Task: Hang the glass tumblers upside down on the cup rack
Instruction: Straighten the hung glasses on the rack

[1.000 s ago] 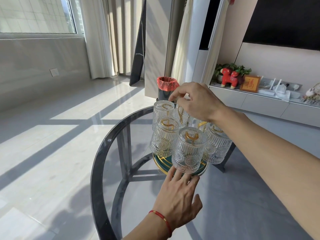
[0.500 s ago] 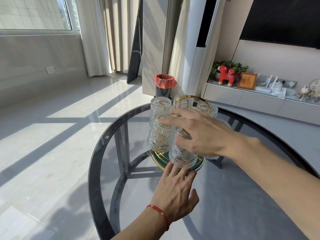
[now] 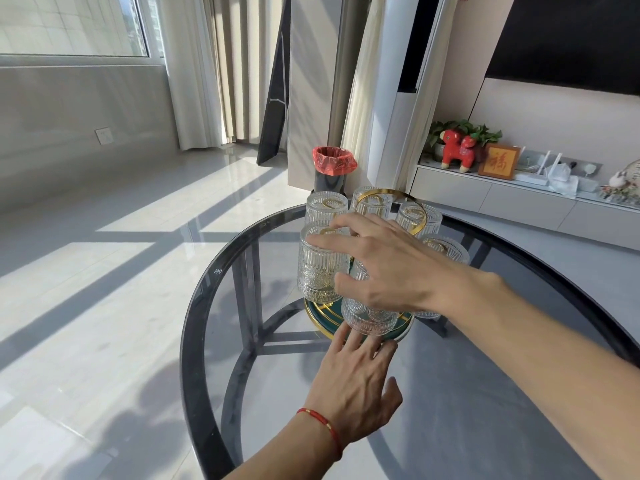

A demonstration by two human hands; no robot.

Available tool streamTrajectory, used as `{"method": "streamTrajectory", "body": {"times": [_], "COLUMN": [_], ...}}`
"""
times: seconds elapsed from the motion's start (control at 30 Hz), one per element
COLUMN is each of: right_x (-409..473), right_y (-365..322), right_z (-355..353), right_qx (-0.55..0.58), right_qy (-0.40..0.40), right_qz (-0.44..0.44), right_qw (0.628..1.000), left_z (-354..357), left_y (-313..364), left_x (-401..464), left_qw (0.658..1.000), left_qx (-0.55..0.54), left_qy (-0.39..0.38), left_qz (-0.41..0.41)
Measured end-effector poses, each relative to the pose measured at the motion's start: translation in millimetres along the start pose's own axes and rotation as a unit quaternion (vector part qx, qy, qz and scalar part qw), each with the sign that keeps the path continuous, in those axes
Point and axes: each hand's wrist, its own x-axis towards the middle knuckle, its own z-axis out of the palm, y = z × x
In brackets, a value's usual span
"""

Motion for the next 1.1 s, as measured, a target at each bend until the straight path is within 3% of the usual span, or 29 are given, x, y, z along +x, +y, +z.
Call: {"method": "streamTrajectory", "body": {"times": [0.83, 0.97, 1.1], "right_x": [-6.6, -14.8, -34.4], "right_y": [-0.5, 2.4, 16.2], "right_z": [3.3, -1.8, -3.1], "right_qx": [-0.039, -0.029, 0.059], "right_qy": [0.009, 0.059, 0.195], "right_qz": [-0.012, -0.010, 0.010], "right_qw": [0.999, 0.998, 0.979], "left_z": [-0.8, -0.2, 1.2], "left_y": [0.6, 1.1, 0.5], "left_x": [0.5, 0.6, 0.4], "left_qw": [1.000, 1.000, 1.000], "left_qx": [-0.002, -0.002, -0.008], "left_qy": [-0.005, -0.007, -0.004], "left_qz": [0.000, -0.002, 0.000]}}
